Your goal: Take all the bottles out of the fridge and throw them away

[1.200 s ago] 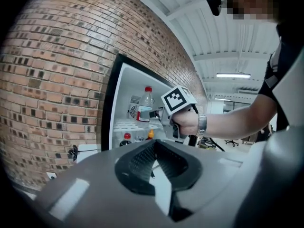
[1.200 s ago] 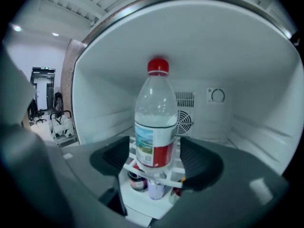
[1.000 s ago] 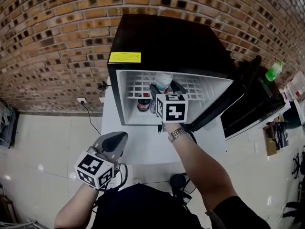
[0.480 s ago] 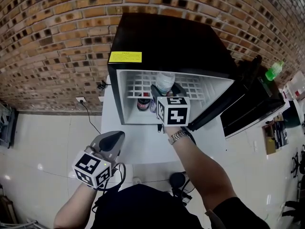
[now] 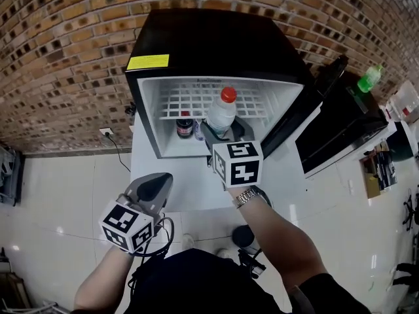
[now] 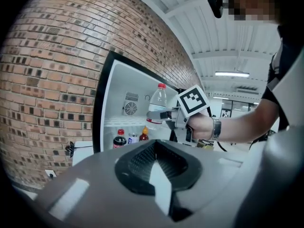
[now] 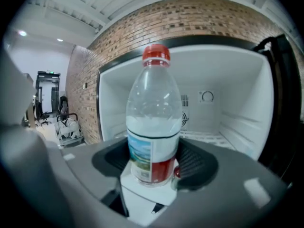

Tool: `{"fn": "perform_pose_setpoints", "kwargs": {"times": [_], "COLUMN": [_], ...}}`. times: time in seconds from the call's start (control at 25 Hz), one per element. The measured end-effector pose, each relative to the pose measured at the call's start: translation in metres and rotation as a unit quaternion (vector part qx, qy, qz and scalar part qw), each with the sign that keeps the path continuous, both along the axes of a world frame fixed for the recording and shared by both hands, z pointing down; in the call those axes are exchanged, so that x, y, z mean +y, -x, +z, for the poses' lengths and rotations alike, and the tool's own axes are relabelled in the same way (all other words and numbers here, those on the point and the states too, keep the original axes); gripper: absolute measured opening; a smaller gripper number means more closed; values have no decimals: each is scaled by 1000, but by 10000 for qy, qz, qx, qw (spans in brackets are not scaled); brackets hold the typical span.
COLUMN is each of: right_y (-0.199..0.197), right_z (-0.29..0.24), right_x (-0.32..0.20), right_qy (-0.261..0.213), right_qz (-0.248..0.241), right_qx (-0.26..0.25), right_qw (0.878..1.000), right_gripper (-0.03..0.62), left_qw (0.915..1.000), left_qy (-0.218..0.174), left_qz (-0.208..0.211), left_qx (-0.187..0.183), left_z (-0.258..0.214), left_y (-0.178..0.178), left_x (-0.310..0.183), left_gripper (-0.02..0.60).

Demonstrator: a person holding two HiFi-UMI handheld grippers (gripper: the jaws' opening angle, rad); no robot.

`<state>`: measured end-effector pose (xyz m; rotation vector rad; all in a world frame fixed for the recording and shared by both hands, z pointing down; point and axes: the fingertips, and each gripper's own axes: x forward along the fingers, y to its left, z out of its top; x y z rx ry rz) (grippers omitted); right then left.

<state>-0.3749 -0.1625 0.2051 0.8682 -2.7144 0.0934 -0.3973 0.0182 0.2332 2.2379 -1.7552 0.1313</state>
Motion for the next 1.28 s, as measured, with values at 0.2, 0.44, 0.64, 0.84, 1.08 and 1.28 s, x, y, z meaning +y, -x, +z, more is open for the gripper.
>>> {"fn": "perform_pose_setpoints", "kwargs": {"times": [0.2,0.44,0.64,0.84,1.08,1.28], "right_y": [-46,-120,-181,-234,-288,-327], "right_z": [1,12,35,60,98,147], "right_x": [29,55,76,100,119,130], "right_qy": [47,164,283,430,734,1084], "right_qz": [-156,-285,-328,-346,-191,149], "right_qx": [-46,31,171,263,417,629], "right_qw": [9999,9995,9989,9981,9963,9920], "right_gripper": [293,293,293,293,293,293], "left_qw": [9999,9998,9996,9992,9964,9897], "left_qy": [94,148,194,268,537,815], "left_qz": [42,140,180,289,643,1159], "left_qx": [10,-30,-39,-92,-155,-211], "left_z": [2,5,15,30,59,92], "left_y": [-41,-107,-159,-207,-260,-297], "left_x": [3,1,2,5,4,-3], "left_gripper": [3,5,3,3,3,5]}}
